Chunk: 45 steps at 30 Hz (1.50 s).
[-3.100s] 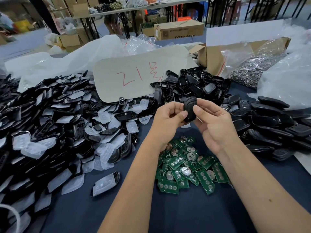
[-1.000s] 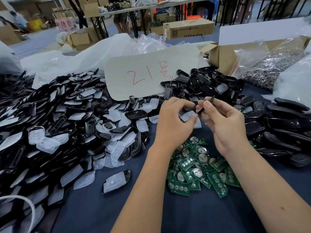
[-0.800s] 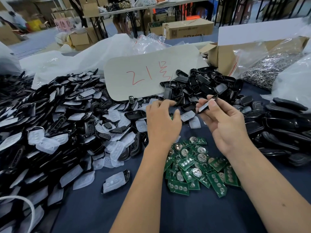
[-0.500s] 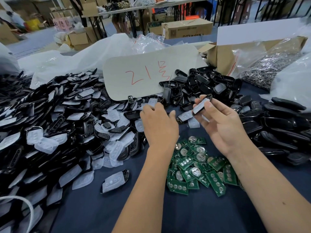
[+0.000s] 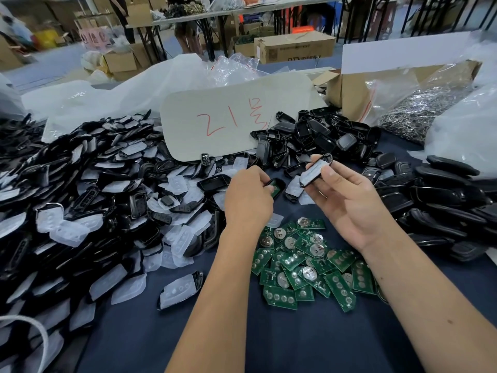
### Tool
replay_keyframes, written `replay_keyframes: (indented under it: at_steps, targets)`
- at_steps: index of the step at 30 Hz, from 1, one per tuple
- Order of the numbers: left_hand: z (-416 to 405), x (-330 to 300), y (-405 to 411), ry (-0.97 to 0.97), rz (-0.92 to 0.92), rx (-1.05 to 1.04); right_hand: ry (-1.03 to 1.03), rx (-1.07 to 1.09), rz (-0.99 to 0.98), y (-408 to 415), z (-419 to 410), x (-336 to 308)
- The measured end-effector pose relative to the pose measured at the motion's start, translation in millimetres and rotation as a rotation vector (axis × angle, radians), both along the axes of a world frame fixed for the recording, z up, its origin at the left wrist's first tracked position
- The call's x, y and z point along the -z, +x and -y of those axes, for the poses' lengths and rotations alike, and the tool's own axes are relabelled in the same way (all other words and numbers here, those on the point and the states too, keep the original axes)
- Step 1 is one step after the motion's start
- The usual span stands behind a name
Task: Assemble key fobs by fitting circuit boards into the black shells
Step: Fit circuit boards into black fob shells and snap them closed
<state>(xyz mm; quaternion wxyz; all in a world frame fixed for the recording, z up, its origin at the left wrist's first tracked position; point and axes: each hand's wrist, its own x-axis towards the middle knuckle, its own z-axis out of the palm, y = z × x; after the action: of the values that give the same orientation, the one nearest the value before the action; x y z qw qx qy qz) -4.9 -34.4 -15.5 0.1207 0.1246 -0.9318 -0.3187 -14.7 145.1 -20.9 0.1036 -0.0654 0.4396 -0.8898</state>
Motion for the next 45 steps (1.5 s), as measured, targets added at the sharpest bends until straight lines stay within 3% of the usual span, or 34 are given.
replay_keyframes:
  at_steps: [3, 5, 10, 14, 36, 42, 45]
  targets:
    - [-2, 3, 0, 0.026, -0.003, 0.039, -0.009, 0.001, 0.003, 1, 0, -1]
    - [-3, 5, -1, 0.154, -0.063, -0.016, -0.010, 0.005, 0.004, 1, 0, -1]
    - [-4, -2, -2, 1.061, -0.147, -0.113, 0.039, 0.003, -0.009, 0, 2, 0]
    - [-10, -4, -2, 1.262, -0.126, -0.085, 0.095, -0.006, -0.020, 1, 5, 0]
    - [-14, -2, 3, 1.079, -0.142, 0.070, 0.179, 0.029, -0.007, 0, 4, 3]
    - [-20, -2, 5, 0.924, -0.227, 0.103, 0.228, 0.103, -0.007, -3, 1, 6]
    - [-23, -1, 6, 0.719, -0.287, 0.155, 0.244, 0.124, -0.008, -3, 1, 6]
